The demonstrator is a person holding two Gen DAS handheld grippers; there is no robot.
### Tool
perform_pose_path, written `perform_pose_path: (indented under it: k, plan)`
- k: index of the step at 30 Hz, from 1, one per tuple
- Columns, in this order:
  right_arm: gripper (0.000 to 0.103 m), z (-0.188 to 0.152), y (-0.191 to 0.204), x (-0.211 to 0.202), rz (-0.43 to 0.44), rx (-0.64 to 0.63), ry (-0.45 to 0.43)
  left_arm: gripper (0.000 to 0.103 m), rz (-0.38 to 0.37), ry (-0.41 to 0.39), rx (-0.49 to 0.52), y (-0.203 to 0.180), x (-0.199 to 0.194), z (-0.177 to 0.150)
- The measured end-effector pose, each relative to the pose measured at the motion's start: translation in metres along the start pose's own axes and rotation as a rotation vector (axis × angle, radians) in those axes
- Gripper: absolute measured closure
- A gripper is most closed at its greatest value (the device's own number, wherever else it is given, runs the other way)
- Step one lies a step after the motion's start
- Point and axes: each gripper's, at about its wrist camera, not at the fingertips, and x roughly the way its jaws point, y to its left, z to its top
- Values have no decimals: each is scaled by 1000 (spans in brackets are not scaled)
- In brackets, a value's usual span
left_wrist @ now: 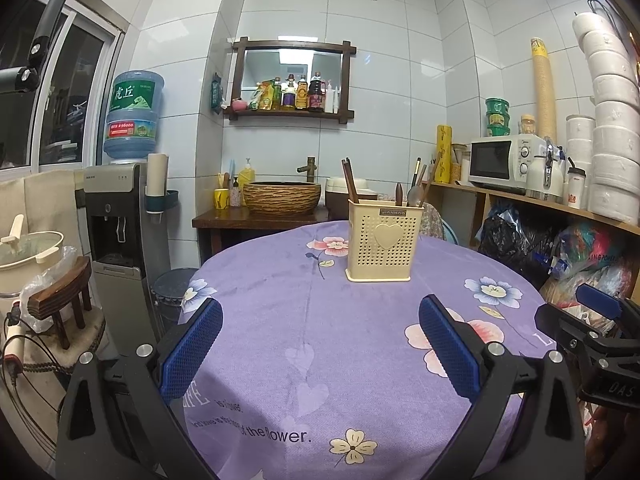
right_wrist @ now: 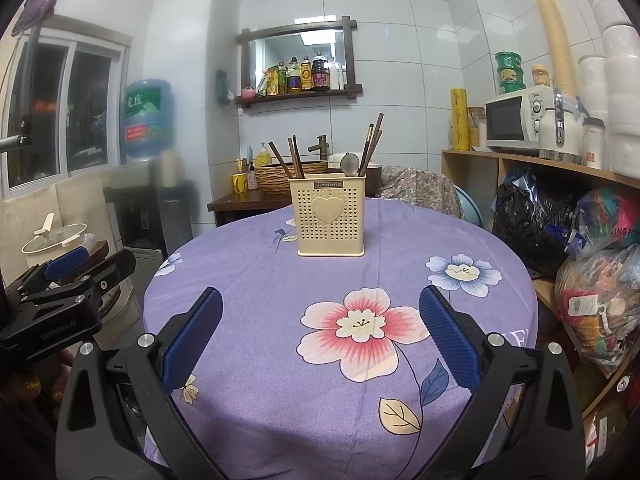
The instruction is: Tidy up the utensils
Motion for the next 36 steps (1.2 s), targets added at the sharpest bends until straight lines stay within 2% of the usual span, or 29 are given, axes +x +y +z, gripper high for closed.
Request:
perform_pose_path:
  k: [13,20,36]
  plan:
    - [6,-1,1,1,0,0,4,5,2,7,3,3,3,1]
    - [6,-1,2,0,-1,0,4,5,-26,12,30,-1,3,-2]
    - [6,-1,1,2,-3,3,12,5,-21,27,10,1,5,-3]
